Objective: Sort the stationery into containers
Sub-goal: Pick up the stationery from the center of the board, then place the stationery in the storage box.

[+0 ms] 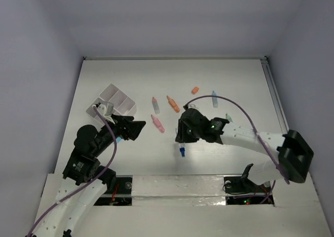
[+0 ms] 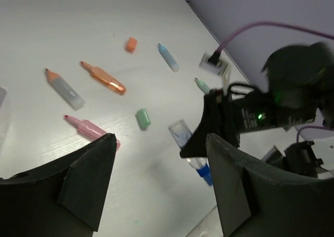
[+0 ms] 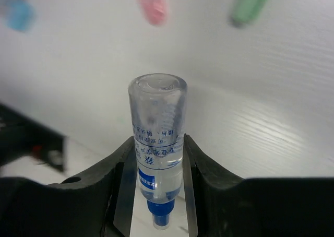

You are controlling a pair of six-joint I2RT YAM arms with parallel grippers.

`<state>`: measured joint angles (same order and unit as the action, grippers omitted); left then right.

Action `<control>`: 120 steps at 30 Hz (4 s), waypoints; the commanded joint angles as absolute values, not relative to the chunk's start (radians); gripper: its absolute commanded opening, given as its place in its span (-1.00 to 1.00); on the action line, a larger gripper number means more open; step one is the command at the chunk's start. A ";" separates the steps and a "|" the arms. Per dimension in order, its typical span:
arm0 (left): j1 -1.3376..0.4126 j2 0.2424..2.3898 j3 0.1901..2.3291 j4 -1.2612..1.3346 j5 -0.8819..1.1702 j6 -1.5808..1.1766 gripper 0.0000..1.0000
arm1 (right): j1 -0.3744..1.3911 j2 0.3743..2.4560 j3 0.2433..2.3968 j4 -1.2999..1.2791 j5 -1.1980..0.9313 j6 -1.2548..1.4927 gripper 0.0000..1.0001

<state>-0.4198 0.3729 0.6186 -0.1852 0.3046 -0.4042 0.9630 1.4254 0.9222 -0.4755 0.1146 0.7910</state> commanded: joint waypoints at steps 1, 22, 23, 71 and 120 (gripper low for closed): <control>-0.426 0.342 0.581 -0.039 0.420 -0.497 0.29 | 0.956 1.333 0.994 -0.116 -0.007 0.879 -0.64; -0.426 0.374 0.472 0.202 0.446 -0.663 0.25 | 0.868 1.407 0.980 0.543 -0.386 1.207 -0.65; -0.426 0.388 0.472 0.212 0.446 -0.661 0.28 | 0.868 1.413 0.979 0.554 -0.405 1.218 -0.65; -0.426 0.561 0.704 -0.032 0.528 -0.454 0.56 | 0.790 1.638 0.936 0.999 -0.690 1.648 -0.66; -0.408 0.971 1.146 -0.840 0.009 -0.324 -1.00 | 0.491 1.347 0.654 0.670 -0.704 1.200 1.00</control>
<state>-0.4328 0.9066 1.0901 -0.6502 0.1383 -0.4126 0.5446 1.3903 0.7044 0.6693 -0.6285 1.2572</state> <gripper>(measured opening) 0.219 0.995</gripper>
